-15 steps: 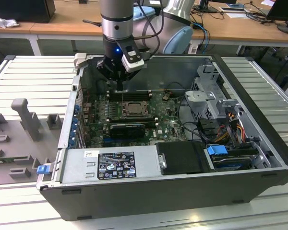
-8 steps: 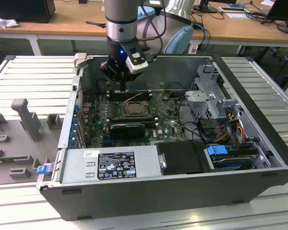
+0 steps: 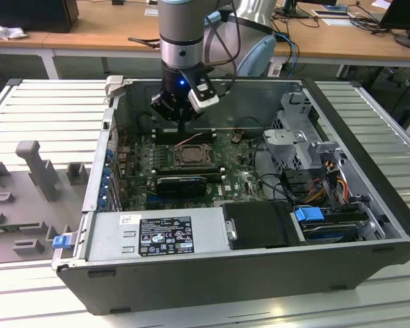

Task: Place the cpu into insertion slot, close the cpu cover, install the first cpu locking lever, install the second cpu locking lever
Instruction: 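Install the first cpu locking lever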

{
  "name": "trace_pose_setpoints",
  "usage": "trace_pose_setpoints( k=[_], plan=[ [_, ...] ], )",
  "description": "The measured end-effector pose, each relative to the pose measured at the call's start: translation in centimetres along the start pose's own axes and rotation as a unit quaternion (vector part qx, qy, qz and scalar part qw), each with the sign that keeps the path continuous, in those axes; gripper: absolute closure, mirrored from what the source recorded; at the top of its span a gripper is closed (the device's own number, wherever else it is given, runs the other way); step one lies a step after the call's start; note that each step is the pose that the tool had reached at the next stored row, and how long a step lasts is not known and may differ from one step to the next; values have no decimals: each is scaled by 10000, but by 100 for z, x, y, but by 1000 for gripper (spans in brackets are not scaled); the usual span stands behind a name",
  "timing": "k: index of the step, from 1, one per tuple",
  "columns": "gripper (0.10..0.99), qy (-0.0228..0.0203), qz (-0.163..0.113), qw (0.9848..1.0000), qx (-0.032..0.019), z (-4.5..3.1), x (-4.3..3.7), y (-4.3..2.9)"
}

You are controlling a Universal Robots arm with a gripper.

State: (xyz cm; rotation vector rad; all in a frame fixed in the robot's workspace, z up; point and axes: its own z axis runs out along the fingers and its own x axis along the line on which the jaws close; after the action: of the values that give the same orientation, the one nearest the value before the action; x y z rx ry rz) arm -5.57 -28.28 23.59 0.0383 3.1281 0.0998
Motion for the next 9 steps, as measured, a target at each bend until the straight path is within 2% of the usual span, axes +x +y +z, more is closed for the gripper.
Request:
trace_pose_setpoints(
  k=[2,5,8,9],
  plan=[
    [980,0,-5,10000,0,23,-89,12],
    [980,1,-22,10000,-1,47,-168,26],
    [980,5,-131,9999,-2,65,-198,32],
    [980,-10,-189,9998,-2,76,-205,35]
  ],
)
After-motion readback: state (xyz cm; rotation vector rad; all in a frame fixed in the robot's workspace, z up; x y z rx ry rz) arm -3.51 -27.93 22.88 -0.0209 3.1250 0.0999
